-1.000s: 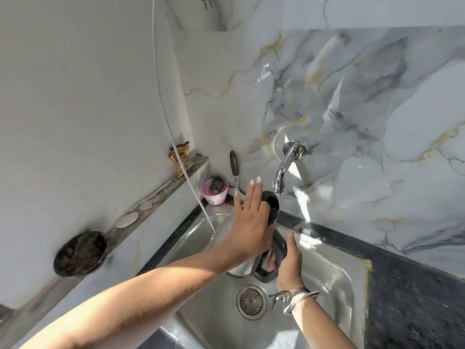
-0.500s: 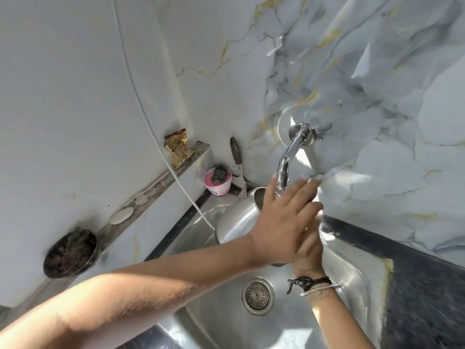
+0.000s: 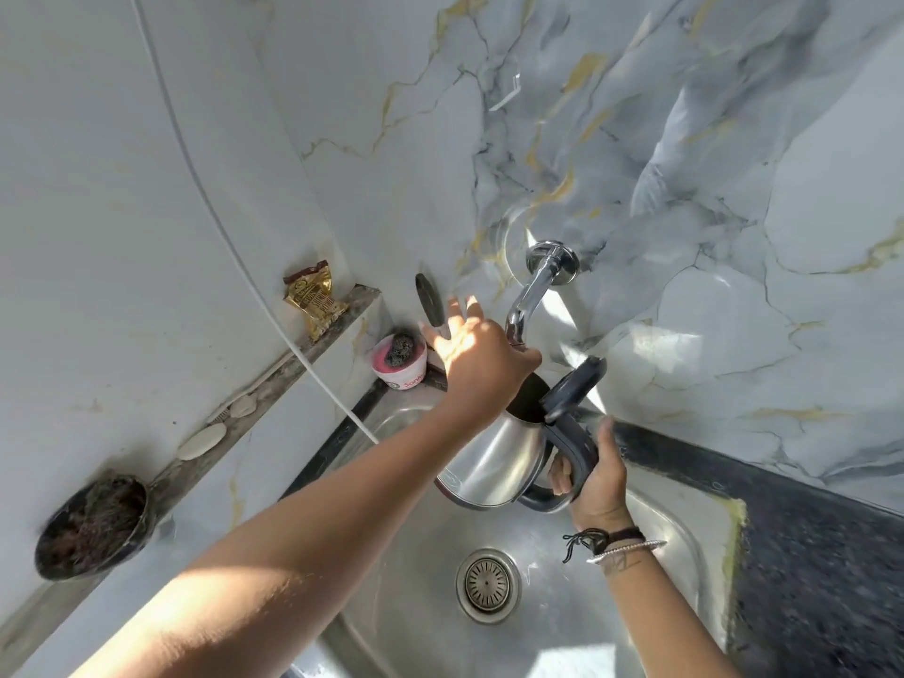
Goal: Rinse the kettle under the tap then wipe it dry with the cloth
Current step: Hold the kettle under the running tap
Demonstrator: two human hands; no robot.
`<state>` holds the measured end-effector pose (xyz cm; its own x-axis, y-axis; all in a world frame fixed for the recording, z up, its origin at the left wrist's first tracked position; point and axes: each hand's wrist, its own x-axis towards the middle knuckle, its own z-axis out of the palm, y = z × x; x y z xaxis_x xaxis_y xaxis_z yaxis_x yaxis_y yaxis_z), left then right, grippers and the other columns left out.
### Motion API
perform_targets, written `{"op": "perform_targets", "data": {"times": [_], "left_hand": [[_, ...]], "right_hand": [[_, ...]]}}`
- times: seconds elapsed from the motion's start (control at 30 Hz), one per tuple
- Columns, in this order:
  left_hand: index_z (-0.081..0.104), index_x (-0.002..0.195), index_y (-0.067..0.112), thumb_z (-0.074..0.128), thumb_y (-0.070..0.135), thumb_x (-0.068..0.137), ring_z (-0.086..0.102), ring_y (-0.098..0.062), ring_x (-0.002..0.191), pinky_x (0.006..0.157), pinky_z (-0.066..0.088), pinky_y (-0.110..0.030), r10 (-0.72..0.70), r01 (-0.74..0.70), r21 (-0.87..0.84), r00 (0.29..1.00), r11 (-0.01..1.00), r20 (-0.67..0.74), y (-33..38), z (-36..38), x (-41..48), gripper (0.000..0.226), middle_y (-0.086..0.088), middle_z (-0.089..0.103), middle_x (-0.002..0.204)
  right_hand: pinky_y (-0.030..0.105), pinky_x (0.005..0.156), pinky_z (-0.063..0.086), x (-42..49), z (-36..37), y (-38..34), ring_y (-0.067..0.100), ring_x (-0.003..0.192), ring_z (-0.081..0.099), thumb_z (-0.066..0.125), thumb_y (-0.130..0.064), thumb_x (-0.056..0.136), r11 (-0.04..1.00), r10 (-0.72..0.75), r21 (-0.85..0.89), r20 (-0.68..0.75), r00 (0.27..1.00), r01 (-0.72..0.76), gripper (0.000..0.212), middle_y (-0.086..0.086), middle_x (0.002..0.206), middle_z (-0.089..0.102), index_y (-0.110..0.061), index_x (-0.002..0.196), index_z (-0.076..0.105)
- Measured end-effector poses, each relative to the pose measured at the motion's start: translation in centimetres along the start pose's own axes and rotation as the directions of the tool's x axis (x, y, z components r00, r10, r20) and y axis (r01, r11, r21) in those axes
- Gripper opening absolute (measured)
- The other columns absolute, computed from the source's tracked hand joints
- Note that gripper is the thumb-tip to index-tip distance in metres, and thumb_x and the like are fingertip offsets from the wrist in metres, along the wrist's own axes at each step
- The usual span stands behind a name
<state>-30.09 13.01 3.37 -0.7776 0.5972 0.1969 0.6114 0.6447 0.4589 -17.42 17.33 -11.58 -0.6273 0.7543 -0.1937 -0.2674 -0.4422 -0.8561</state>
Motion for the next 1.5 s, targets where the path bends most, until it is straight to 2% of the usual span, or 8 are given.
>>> {"op": "perform_targets", "data": {"times": [0.1,0.23,0.43,0.53,0.6,0.7,0.87,1.5], "left_hand": [[0.064,0.069,0.013,0.071,0.037,0.070,-0.001,-0.022,0.152,0.119,-0.003,-0.059,0.017,-0.004,-0.060,0.977,0.998,0.212,-1.5,-0.8,1.6,0.025,-0.003,0.027,0.160],[0.057,0.135,0.026,0.079,0.039,0.077,0.034,-0.015,0.143,0.118,0.028,-0.042,0.168,-0.003,-0.263,0.777,0.965,0.606,-3.8,-3.7,4.2,0.064,0.012,0.042,0.152],[0.050,0.137,0.040,0.067,0.061,0.079,0.004,-0.013,0.152,0.123,0.006,-0.045,0.195,-0.218,-0.054,0.698,0.974,0.689,-4.5,-4.4,5.7,0.065,0.012,0.003,0.165],[0.035,0.147,0.040,0.045,0.075,0.083,-0.015,-0.016,0.151,0.116,-0.014,-0.047,0.224,-0.313,0.062,0.790,0.948,0.570,-6.2,-5.1,5.9,0.074,0.004,-0.014,0.164],[0.022,0.155,0.028,0.028,0.076,0.089,-0.013,-0.021,0.151,0.116,-0.018,-0.050,0.380,-0.449,0.338,0.890,0.827,0.252,-7.4,-5.7,6.3,0.082,-0.006,-0.012,0.165],[0.018,0.156,0.017,0.029,0.071,0.092,0.003,-0.032,0.152,0.119,-0.007,-0.055,0.611,-0.435,0.581,0.779,0.688,-0.141,-9.0,-7.1,6.7,0.085,-0.018,0.005,0.164],[0.035,0.150,0.006,0.043,0.062,0.087,0.017,-0.033,0.149,0.117,-0.002,-0.055,0.699,-0.407,0.587,0.559,0.700,-0.446,-8.2,-9.0,7.7,0.084,-0.028,0.029,0.155],[0.025,0.155,0.013,0.040,0.065,0.090,0.008,-0.029,0.152,0.118,-0.003,-0.057,0.683,-0.473,0.565,0.690,0.675,-0.238,-9.0,-6.6,5.5,0.084,-0.017,0.015,0.163]], "right_hand": [[0.020,0.037,0.030,-0.1,0.0,0.0,0.018,0.029,0.038,0.035,-0.076,0.085,1.000,-0.005,-0.010,-0.003,1.000,0.005,0.080,0.003,0.035,0.043,-0.004,0.057,0.057],[0.023,0.040,0.029,0.2,0.2,0.0,0.019,0.030,0.037,0.033,-0.080,0.083,0.998,0.003,-0.056,0.008,1.000,-0.002,0.082,0.004,0.034,0.041,-0.012,0.040,0.051],[0.021,0.039,0.031,0.6,0.2,-0.1,0.018,0.029,0.039,0.031,-0.079,0.086,0.996,0.025,-0.085,0.046,0.999,-0.021,0.083,0.002,0.033,0.043,-0.013,0.039,0.050],[0.023,0.040,0.030,0.4,0.2,-0.5,0.018,0.029,0.038,0.029,-0.078,0.086,0.995,0.038,-0.098,0.054,0.998,-0.032,0.083,0.002,0.033,0.042,-0.014,0.037,0.051],[0.023,0.040,0.029,0.3,0.2,-0.9,0.018,0.029,0.037,0.028,-0.077,0.086,0.995,0.043,-0.094,0.058,0.997,-0.038,0.084,0.002,0.032,0.041,-0.014,0.036,0.050],[0.022,0.037,0.030,0.1,0.4,-1.3,0.018,0.027,0.036,0.024,-0.068,0.095,0.996,0.026,-0.086,0.049,0.998,-0.022,0.087,0.004,0.030,0.039,-0.008,0.036,0.045],[0.022,0.035,0.028,-0.2,0.8,-2.0,0.018,0.027,0.036,0.021,-0.062,0.100,0.996,0.022,-0.087,0.034,0.999,-0.019,0.087,0.004,0.031,0.039,-0.008,0.037,0.045],[0.021,0.036,0.028,-1.0,0.3,-2.6,0.018,0.026,0.036,0.022,-0.062,0.099,0.996,-0.005,-0.094,0.060,0.998,0.011,0.085,0.005,0.031,0.041,-0.006,0.040,0.046]]}}
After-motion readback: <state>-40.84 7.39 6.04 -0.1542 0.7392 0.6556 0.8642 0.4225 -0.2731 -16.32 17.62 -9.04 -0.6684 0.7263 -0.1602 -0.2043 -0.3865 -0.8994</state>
